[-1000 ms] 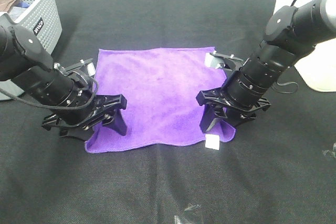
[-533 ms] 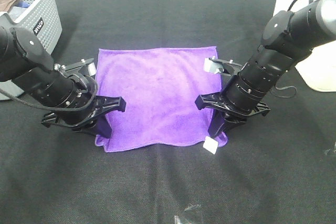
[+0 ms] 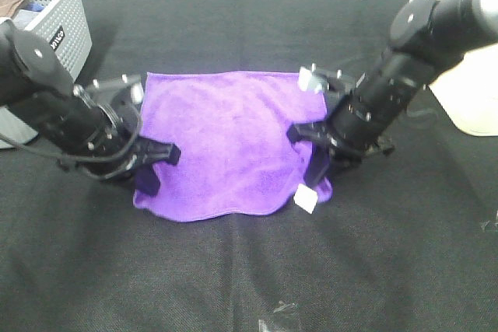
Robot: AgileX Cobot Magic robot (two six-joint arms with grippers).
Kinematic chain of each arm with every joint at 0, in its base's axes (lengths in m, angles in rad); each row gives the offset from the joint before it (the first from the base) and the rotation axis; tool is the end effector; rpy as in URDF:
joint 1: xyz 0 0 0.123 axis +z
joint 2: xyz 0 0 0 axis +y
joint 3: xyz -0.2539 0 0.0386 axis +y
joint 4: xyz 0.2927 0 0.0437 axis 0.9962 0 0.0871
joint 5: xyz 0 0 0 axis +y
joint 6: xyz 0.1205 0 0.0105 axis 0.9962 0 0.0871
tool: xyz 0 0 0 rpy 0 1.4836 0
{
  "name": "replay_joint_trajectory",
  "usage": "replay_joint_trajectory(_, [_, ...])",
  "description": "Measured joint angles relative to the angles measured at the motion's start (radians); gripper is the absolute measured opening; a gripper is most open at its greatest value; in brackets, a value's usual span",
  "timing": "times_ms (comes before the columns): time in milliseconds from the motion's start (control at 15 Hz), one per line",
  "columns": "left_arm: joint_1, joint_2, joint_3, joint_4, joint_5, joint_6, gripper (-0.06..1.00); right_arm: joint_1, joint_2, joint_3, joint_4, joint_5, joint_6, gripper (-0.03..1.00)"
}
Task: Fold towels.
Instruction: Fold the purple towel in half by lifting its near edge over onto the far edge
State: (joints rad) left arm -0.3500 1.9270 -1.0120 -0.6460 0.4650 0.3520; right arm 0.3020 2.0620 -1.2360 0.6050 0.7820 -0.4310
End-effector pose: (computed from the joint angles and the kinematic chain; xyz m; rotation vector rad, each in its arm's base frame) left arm 0.3449 -0.1607 0.0332 0.2252 2.8208 -0.5229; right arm 0.3680 0.1654 0.0335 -0.4590 2.9603 0.6541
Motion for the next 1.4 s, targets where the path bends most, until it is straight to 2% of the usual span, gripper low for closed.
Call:
replay_joint_trajectory(400, [0.000, -0.047, -0.117, 0.035, 0.004, 0.001, 0.00, 0.000, -0.020, -0.132, -0.023, 0.019, 0.028, 0.03])
replay_joint_trajectory(467, [0.005, -0.047, -0.168, 0.066, 0.003, 0.001, 0.00, 0.000, -0.020, -0.180, -0.058, 0.019, 0.045, 0.03])
replay_joint_trajectory(600, [0.034, -0.031, -0.236, 0.072, 0.003, 0.001, 0.00, -0.002, -0.019, -0.265, -0.129, 0.019, 0.085, 0.03])
replay_joint_trajectory(800, [0.065, 0.073, -0.385, 0.088, -0.001, 0.012, 0.00, -0.028, 0.056, -0.443, -0.158, 0.022, 0.130, 0.03])
replay_joint_trajectory(1200, [0.071, 0.245, -0.593, 0.092, -0.160, 0.020, 0.00, -0.058, 0.304, -0.829, -0.185, 0.029, 0.170, 0.03])
replay_joint_trajectory(1400, [0.101, 0.301, -0.639, 0.095, -0.184, 0.020, 0.00, -0.112, 0.366, -0.892, -0.188, 0.043, 0.199, 0.03])
